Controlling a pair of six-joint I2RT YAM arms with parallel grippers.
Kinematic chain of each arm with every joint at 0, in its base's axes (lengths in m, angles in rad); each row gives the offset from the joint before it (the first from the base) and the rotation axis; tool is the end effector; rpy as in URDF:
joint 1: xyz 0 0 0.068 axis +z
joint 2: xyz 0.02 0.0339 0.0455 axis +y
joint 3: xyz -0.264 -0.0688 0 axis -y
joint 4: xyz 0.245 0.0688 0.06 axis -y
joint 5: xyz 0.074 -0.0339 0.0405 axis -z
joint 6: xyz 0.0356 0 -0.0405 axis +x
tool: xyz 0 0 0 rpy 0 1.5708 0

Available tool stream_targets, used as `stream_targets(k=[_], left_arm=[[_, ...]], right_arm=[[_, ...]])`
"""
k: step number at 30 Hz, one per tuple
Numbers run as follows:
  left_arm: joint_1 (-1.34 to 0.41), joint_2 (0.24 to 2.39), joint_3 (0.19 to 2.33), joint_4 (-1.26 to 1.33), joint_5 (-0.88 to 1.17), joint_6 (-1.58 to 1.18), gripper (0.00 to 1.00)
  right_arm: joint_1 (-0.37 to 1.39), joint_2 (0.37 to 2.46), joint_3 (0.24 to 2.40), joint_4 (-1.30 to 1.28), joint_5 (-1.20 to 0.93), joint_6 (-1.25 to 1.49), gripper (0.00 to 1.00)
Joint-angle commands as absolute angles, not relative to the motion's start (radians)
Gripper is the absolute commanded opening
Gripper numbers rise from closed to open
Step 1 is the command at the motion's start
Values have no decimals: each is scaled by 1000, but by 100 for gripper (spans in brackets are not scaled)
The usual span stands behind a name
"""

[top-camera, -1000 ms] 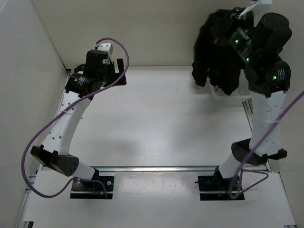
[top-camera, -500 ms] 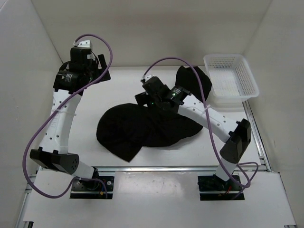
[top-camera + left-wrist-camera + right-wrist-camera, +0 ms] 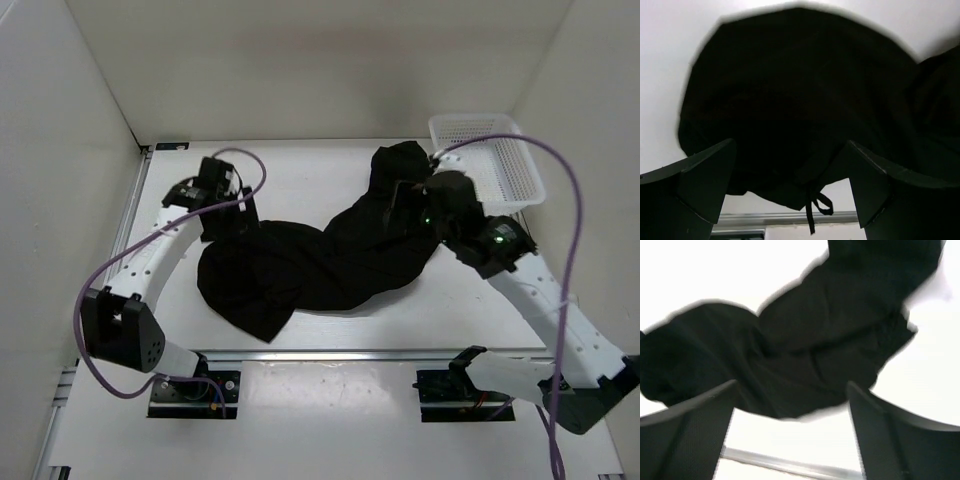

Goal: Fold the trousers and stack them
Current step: Move the trousers to the center of the board, then flatten the trousers out

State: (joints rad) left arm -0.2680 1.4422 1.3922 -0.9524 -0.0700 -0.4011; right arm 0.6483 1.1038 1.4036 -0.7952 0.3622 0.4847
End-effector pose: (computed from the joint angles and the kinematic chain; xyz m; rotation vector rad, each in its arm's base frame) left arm 0.2830 -0.0751 0.3307 -0.1977 2.5703 -0.1620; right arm 0.1765 0.1179 0.4279 0.0552 2.0473 0.3370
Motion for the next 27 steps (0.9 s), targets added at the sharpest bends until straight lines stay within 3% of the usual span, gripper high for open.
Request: stream_targets(k=[1, 4, 7, 11, 12, 13, 15, 16, 17, 18, 19, 22, 23, 25, 27], left_arm=[[-287, 1376, 1208, -914, -20, -535, 100], [-328, 1367, 1114, -882, -32, -583, 100], [-341, 1417, 1091, -859, -87, -592, 100], [-341, 1479, 1069, -827, -100, -601, 100], [-341, 1488, 1069, -827, -89, -601, 94], [-341, 1497, 1069, -812, -75, -601, 79], [-341, 1511, 1086, -811, -66, -601, 59], [-341, 1511, 1095, -811, -66, -601, 46], [-341, 1511, 1095, -811, -66, -601, 15], [-341, 1511, 1126, -811, -66, -601, 10], [-341, 1500, 1140, -811, -66, -591, 10], [-341, 1474, 1234, -845, -69, -581, 10], [-341, 1474, 1274, -885, -69, -581, 10], [-341, 1465, 1432, -942, -123, -555, 10], [-341, 1465, 1567, -1029, -168, -537, 10]], right_arm=[[599, 1131, 1226, -857, 276, 564, 98], [460, 1103, 1078, -818, 207, 607, 100], [256, 1071, 942, -675, -50, 607, 100], [146, 1103, 819, -549, -196, 598, 100], [134, 1123, 810, -508, -208, 589, 100], [109, 1146, 810, -485, -225, 589, 96], [81, 1233, 810, -450, -287, 589, 90], [72, 1283, 796, -393, -311, 589, 83], [61, 1307, 796, -362, -333, 589, 80], [61, 1331, 782, -324, -360, 589, 77], [74, 1385, 769, -283, -394, 589, 74], [145, 1498, 848, -253, -393, 585, 48], [164, 1512, 886, -303, -376, 566, 19], [204, 1493, 1007, -365, -280, 557, 0], [213, 1464, 1101, -442, -201, 543, 0]])
